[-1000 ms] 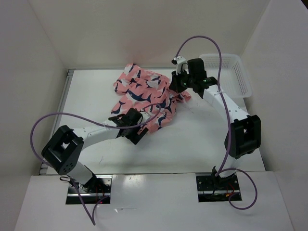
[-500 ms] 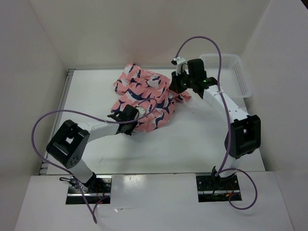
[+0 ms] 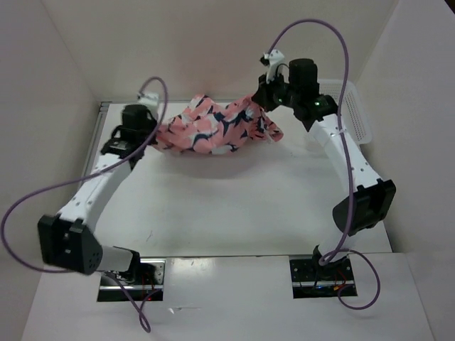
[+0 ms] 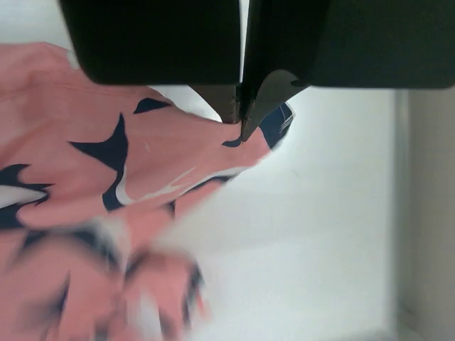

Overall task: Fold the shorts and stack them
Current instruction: Flatten the shorts out

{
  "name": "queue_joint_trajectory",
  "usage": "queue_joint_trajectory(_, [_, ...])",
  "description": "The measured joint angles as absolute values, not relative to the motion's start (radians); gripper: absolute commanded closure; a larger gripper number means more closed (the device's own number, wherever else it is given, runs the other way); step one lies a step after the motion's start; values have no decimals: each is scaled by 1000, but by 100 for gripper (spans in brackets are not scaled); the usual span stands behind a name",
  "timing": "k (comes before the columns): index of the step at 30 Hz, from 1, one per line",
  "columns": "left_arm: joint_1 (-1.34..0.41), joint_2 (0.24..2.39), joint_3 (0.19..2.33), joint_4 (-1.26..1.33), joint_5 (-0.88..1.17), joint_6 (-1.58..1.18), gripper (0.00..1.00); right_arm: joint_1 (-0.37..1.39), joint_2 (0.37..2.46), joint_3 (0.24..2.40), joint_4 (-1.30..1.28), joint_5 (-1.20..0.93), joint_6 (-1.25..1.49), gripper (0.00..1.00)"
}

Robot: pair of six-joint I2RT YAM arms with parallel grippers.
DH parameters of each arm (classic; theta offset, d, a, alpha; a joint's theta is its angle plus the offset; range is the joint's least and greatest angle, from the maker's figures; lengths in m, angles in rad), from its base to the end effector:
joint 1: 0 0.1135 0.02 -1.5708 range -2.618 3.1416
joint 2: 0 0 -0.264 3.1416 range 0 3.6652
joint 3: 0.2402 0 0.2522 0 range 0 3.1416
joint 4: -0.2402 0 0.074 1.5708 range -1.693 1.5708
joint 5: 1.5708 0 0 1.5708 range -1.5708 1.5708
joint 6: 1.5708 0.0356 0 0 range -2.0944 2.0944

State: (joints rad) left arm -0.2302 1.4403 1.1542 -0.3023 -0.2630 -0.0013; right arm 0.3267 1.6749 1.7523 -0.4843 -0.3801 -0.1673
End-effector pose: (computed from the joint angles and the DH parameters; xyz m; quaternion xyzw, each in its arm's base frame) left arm 0.3212 -0.0658 0.3035 0.0384 0.8755 0.0608 0.4778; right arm 0.3607 0.1362 0.4125 -0.3012 0.7701 0.2003 0.5255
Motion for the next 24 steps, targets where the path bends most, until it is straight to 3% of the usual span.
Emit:
queue_joint_trajectory(6, [-214, 1017, 1284, -201, -301, -2, 100, 327, 1552, 1880, -519, -393, -172, 100])
queue_joint_trajectory(11, [-208, 806, 1323, -157, -295, -3, 100, 327, 1409, 1952, -535, -430, -153, 100])
queue_joint_trajectory(16, [-171, 716, 1340, -168, -254, -3, 100, 328, 1296, 2009, -537, -518, -106, 100])
queue_joint_trajectory(24, [-134, 747, 1510, -152, -221, -3, 100, 327, 1247, 2008, -496, -636, 36, 100])
